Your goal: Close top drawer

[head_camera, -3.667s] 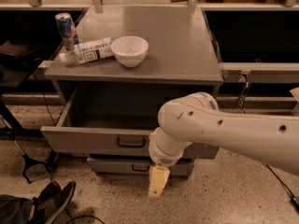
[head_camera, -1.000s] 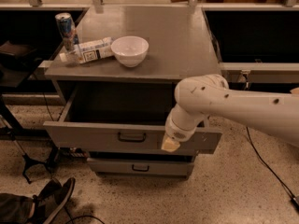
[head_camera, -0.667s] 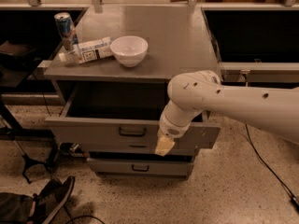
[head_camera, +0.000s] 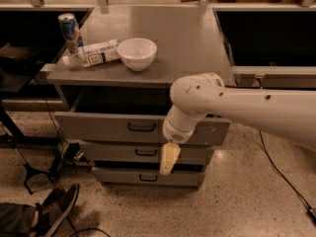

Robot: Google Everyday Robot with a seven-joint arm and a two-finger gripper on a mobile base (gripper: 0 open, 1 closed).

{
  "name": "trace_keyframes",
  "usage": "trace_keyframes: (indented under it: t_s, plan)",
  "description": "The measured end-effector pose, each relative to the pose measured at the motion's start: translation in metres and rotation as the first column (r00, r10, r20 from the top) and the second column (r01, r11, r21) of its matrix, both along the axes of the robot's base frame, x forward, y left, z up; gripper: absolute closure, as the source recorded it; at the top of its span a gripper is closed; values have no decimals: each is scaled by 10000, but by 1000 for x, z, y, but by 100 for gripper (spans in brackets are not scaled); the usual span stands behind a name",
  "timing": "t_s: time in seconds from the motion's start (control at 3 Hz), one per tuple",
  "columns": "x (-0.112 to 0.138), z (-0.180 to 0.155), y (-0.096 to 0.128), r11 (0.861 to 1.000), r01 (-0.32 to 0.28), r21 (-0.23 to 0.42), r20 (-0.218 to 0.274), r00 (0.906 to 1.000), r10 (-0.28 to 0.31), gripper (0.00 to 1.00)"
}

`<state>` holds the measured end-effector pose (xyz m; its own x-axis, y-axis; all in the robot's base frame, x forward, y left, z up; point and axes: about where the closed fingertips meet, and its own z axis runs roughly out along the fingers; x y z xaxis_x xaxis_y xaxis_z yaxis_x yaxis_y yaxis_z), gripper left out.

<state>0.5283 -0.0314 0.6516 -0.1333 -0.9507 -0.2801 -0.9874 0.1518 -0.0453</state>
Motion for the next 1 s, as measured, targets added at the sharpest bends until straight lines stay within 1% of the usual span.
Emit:
trace_keyframes:
  t_s: [0.33, 1.0]
  plan:
    - [13, 1, 14, 10000, -94, -1, 56, 9999, 94, 0]
    - [31, 1, 28, 10000, 29, -88, 144, 9999, -28, 0]
